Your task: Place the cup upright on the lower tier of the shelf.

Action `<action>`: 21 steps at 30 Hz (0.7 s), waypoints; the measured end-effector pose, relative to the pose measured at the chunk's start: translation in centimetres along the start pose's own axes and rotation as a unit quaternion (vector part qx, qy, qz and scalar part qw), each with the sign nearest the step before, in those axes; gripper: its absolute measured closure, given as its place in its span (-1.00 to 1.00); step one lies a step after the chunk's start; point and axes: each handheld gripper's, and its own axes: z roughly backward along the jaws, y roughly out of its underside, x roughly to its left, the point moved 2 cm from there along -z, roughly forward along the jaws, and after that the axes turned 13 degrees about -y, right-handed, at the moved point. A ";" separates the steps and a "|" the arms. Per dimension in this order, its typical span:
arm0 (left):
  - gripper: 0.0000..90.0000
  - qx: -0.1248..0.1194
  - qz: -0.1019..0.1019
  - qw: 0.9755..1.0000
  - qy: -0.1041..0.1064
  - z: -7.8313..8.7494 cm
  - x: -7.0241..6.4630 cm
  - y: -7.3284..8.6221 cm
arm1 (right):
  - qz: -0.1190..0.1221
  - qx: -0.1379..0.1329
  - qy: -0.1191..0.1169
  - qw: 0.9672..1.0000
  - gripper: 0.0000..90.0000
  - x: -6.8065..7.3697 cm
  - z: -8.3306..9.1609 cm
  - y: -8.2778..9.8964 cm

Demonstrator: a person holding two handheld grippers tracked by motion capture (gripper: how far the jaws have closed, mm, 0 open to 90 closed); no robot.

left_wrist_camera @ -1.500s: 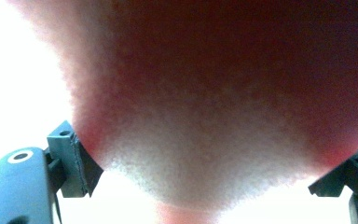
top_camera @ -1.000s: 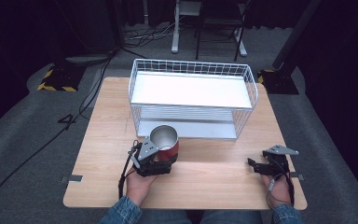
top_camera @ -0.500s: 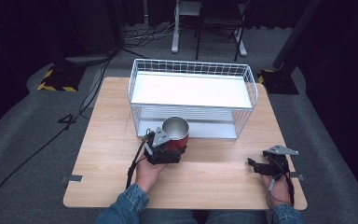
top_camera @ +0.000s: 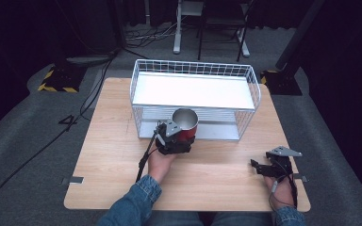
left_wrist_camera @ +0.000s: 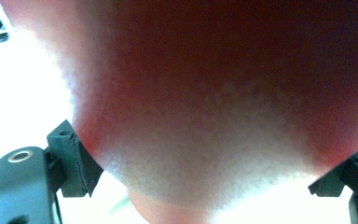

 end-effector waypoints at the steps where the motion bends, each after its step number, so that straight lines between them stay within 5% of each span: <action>1: -0.63 0.001 0.003 1.000 -0.002 -0.3 0.0 0.0 | 0.000 0.000 0.000 1.000 -0.52 0.0 0.0 0.0; 6: -0.63 0.004 0.018 1.000 -0.014 -1.9 0.3 0.2 | 0.000 0.000 0.000 1.000 -0.52 0.0 0.0 0.0; 15: -0.64 0.003 -0.002 0.999 -0.036 -4.0 0.4 -0.6 | 0.002 0.000 0.001 1.000 -0.52 0.1 0.0 0.0; 21: -0.64 0.004 0.010 0.999 -0.037 -5.4 1.1 -1.0 | 0.005 -0.001 0.002 1.000 -0.52 0.1 0.0 0.0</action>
